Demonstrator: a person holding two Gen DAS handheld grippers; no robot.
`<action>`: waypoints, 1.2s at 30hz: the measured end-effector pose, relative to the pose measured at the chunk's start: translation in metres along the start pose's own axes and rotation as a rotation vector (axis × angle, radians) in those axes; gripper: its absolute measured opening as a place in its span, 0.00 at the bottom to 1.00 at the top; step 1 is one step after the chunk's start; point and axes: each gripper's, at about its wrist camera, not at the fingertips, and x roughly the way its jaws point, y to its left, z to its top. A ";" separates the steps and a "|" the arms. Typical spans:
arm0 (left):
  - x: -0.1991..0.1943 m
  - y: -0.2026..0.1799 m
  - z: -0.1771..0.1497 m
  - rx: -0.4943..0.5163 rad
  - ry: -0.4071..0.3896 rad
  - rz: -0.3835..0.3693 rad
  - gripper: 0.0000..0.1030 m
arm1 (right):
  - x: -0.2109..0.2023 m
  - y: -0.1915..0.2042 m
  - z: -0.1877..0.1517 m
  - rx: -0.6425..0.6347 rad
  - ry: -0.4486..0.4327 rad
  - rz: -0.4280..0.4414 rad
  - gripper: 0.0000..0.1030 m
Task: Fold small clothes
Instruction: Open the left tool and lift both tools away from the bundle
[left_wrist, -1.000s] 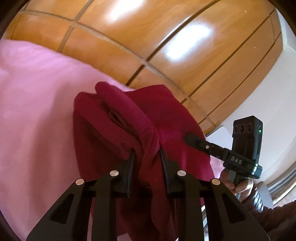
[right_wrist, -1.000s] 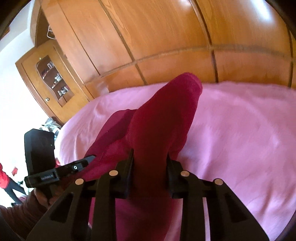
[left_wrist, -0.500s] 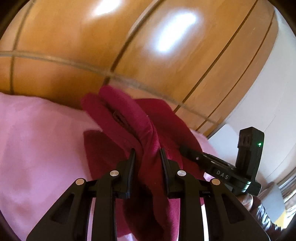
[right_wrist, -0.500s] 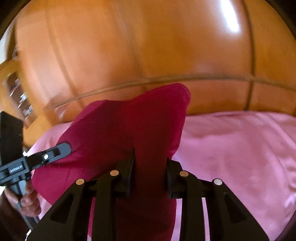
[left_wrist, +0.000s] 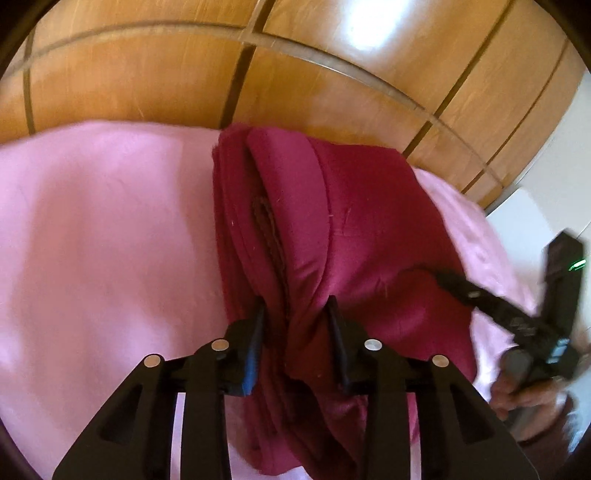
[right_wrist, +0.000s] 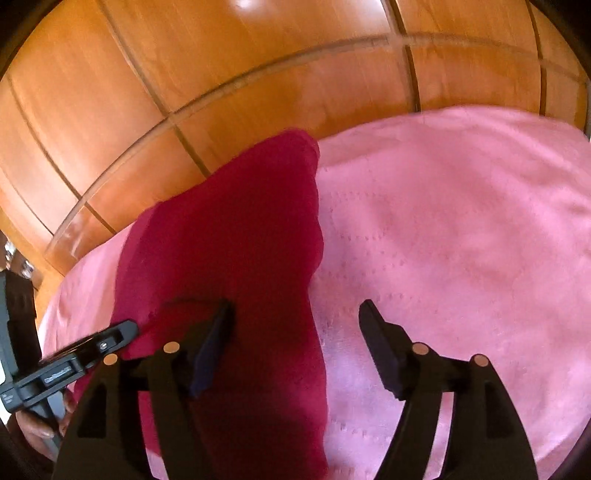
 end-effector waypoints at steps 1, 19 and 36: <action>-0.004 -0.003 -0.005 0.012 0.001 0.015 0.33 | -0.011 0.004 0.000 -0.030 -0.023 -0.016 0.65; -0.030 -0.016 -0.021 0.042 -0.088 0.251 0.61 | -0.010 0.037 -0.057 -0.152 0.064 -0.114 0.60; -0.110 -0.033 -0.067 0.027 -0.247 0.297 0.61 | -0.086 0.087 -0.072 -0.192 -0.138 -0.179 0.88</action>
